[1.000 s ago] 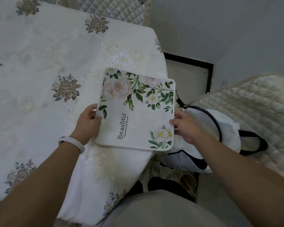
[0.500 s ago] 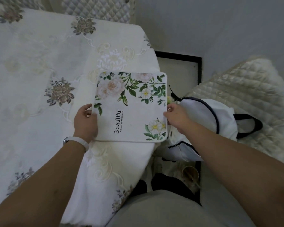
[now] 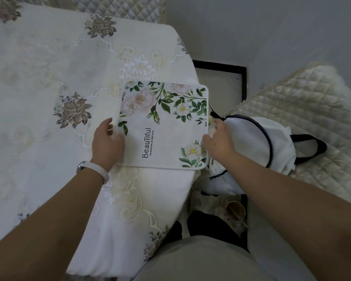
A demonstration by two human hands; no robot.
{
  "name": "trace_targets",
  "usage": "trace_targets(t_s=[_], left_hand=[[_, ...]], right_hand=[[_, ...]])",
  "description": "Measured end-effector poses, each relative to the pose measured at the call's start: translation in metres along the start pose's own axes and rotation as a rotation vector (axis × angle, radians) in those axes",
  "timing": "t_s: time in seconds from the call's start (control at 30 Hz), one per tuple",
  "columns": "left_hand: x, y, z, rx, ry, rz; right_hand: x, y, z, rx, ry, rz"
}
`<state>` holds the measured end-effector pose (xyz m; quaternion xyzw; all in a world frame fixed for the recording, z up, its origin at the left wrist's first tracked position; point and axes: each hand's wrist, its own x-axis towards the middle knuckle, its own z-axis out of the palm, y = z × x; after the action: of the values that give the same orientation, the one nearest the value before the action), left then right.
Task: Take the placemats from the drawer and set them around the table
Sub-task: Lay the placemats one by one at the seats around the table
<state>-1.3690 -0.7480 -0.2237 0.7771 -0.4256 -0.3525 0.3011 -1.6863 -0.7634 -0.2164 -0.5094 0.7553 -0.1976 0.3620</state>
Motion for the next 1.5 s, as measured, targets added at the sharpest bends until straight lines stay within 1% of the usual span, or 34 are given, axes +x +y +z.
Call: trace_targets(t_s=[0.03,0.07,0.1,0.13,0.2,0.27,0.33,0.43,0.5,0.63,0.7,0.83,1.07,1.13,1.27,1.33,1.4,1.5], left_hand=[[-0.004,-0.001,0.001,0.087,-0.015,0.076],[-0.009,-0.004,0.003,0.174,-0.034,0.173],[-0.015,-0.006,0.006,0.244,-0.061,0.254],[-0.021,-0.008,0.011,0.291,-0.086,0.293],[-0.031,-0.01,0.019,0.318,-0.095,0.28],[-0.035,-0.011,0.023,0.288,-0.075,0.243],[-0.037,-0.013,0.026,0.363,-0.074,0.286],[-0.039,-0.021,0.033,0.634,-0.148,0.44],[-0.039,-0.024,0.041,0.736,-0.216,0.497],[-0.022,-0.01,0.062,0.758,-0.307,0.613],[-0.004,0.003,0.073,0.759,-0.311,0.616],[0.037,0.026,0.091,0.816,-0.273,0.581],[0.103,0.052,0.097,0.891,-0.269,0.662],[0.119,0.051,0.092,0.899,-0.248,0.659],[0.135,0.049,0.081,0.892,-0.198,0.613],[0.137,0.048,0.078,0.878,-0.184,0.561],[0.136,0.044,0.074,0.85,-0.159,0.488],[0.129,0.034,0.065,0.813,-0.132,0.423]], right_hand=[[-0.006,0.0,0.003,-0.098,0.016,-0.072],[-0.014,-0.001,0.007,-0.213,-0.003,-0.164],[-0.023,-0.002,0.012,-0.322,-0.054,-0.259],[-0.031,-0.003,0.018,-0.407,-0.117,-0.333],[-0.04,-0.005,0.031,-0.517,-0.2,-0.38],[-0.042,-0.006,0.039,-0.599,-0.218,-0.365],[-0.041,-0.005,0.043,-0.685,-0.26,-0.38],[-0.037,-0.002,0.051,-0.773,-0.339,-0.5],[-0.029,-0.005,0.058,-0.824,-0.371,-0.6],[0.001,-0.017,0.07,-0.845,-0.384,-0.74],[0.02,-0.024,0.073,-0.835,-0.36,-0.784],[0.056,-0.038,0.077,-0.788,-0.292,-0.8],[0.116,-0.057,0.071,-0.753,-0.253,-0.8],[0.131,-0.059,0.066,-0.747,-0.22,-0.783],[0.153,-0.057,0.053,-0.726,-0.177,-0.687],[0.158,-0.053,0.047,-0.712,-0.176,-0.65],[0.161,-0.048,0.04,-0.718,-0.192,-0.651],[0.164,-0.039,0.032,-0.715,-0.207,-0.656]])
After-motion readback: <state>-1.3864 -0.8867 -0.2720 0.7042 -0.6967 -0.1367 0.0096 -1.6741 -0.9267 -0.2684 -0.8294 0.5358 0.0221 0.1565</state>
